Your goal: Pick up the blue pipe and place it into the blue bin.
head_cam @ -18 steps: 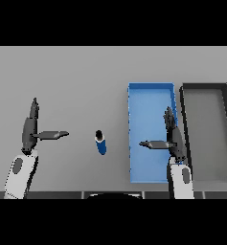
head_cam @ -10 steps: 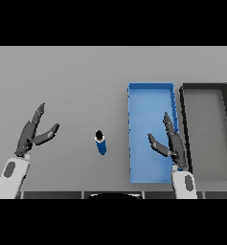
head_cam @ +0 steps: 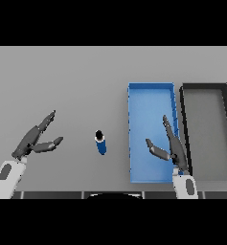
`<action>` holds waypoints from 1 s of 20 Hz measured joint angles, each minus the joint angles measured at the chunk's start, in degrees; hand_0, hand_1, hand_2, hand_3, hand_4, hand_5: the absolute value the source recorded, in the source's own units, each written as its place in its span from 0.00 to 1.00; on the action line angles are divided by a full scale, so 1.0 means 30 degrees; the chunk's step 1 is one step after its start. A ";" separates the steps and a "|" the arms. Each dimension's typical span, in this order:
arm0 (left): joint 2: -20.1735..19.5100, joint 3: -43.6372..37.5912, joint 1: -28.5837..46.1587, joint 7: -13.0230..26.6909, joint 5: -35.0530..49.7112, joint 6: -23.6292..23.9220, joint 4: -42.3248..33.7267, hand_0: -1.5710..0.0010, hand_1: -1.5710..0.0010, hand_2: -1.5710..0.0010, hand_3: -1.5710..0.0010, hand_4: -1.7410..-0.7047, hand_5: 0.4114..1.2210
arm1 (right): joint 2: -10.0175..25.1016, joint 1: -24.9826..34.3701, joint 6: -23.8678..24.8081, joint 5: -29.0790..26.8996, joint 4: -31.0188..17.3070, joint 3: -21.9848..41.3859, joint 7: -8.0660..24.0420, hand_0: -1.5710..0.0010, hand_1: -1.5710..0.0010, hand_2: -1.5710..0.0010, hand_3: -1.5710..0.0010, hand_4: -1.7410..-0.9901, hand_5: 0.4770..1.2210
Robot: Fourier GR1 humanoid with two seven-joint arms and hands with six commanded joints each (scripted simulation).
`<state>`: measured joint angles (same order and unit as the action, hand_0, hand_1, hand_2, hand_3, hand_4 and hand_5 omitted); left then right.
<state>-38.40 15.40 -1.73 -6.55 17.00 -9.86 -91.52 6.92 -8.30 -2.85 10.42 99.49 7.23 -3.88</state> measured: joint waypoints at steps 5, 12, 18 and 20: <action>0.0368 0.2062 0.0550 0.0631 -0.0505 -0.1303 -0.1822 1.00 1.00 1.00 1.00 0.56 0.11 | -0.0005 0.0106 -0.0222 -0.0053 0.0167 0.0167 0.0106 1.00 1.00 1.00 1.00 0.71 0.18; 0.2614 0.4305 0.0260 0.0645 -0.3221 -0.0494 -0.1663 1.00 1.00 1.00 1.00 0.53 0.06 | -0.0220 -0.0025 -0.0054 0.0006 0.0211 0.0196 0.0256 1.00 1.00 1.00 1.00 0.68 0.19; 0.5050 0.5063 -0.1078 0.1351 -0.3584 -0.0511 0.0791 1.00 1.00 1.00 1.00 0.53 0.07 | -0.0169 -0.0471 -0.0079 -0.0029 0.0679 0.0199 0.0322 1.00 1.00 1.00 1.00 0.70 0.18; 0.5930 0.5223 -0.1678 0.1403 -0.3663 -0.0551 0.1763 1.00 1.00 1.00 1.00 0.55 0.07 | -0.0162 -0.0590 0.0073 0.0124 0.0673 0.0162 0.0386 1.00 1.00 1.00 1.00 0.71 0.18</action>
<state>-20.61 31.07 -6.77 -2.34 6.01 -11.51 -86.23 6.43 -10.07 -2.63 10.79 101.50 7.72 -2.72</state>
